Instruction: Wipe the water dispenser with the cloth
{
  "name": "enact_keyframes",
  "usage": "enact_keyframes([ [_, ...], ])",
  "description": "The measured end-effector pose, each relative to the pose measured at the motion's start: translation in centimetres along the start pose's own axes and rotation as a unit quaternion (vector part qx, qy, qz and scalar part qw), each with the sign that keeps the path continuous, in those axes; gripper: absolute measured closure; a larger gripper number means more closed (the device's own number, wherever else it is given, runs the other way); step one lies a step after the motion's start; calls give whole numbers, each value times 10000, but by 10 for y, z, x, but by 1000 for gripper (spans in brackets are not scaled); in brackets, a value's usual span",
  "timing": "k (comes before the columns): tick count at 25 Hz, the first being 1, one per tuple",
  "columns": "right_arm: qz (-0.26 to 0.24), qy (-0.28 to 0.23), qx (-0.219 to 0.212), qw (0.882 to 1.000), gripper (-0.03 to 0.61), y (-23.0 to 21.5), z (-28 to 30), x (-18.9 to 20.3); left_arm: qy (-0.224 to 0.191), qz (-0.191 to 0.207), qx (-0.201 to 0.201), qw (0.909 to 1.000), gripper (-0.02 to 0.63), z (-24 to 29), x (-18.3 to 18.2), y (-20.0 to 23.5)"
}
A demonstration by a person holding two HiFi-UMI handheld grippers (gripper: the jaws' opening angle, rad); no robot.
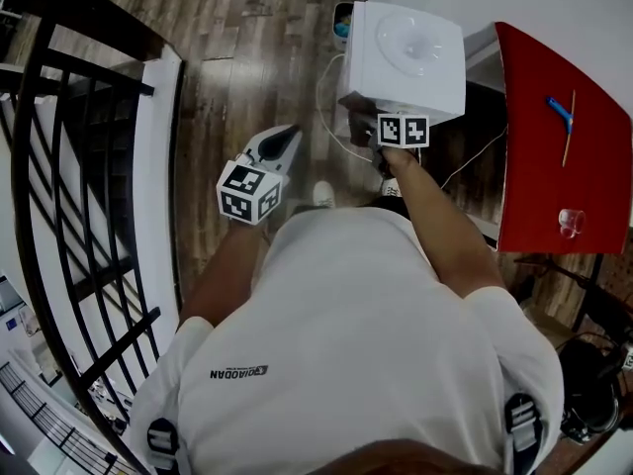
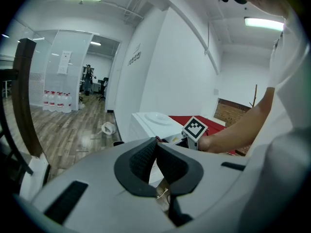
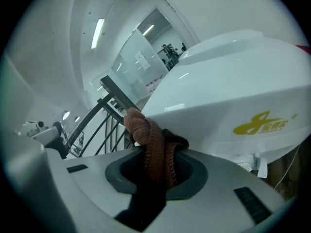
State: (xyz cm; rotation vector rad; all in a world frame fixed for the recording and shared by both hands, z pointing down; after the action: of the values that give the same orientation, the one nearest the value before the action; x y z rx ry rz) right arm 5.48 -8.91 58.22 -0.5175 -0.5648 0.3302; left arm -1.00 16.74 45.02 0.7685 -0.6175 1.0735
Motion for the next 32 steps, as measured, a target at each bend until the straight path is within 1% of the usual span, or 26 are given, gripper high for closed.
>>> enact_keyframes([
  [4, 161, -130, -120, 9997, 492, -2, -8, 1, -26, -26, 2, 10000, 617, 1, 3, -2],
  [7, 305, -186, -196, 9992, 492, -9, -21, 3, -70, -40, 57, 10000, 617, 8, -2, -11],
  [10, 343, -195, -127, 9991, 492, -26, -38, 7, -130, -10, 91, 9999, 617, 20, -9, -26],
  [15, 374, -181, 51, 9991, 492, -66, -73, 18, -185, -95, 133, 9997, 617, 42, -18, -56],
  [17, 389, -213, 70, 9990, 492, -79, -85, 20, -179, -73, 132, 9997, 617, 48, -22, -68],
  [23, 432, -290, 38, 9986, 492, -109, -111, 27, -114, -26, 26, 9999, 617, 62, -26, -100],
  [32, 582, -321, 26, 9978, 492, -158, -146, 40, -133, -93, -216, 9996, 617, 73, -29, -151],
])
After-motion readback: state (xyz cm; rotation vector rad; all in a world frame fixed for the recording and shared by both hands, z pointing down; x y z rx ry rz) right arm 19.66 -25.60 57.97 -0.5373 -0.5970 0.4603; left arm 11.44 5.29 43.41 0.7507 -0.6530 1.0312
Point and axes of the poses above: the fingertips, and each gripper's own axes: z forward along the fingers, y to its left, x out of its underside, the point moved 9 cm from there along -z, backward along the fingers, and after that the axes turned 12 degrees about y, right-handed, at the moved point
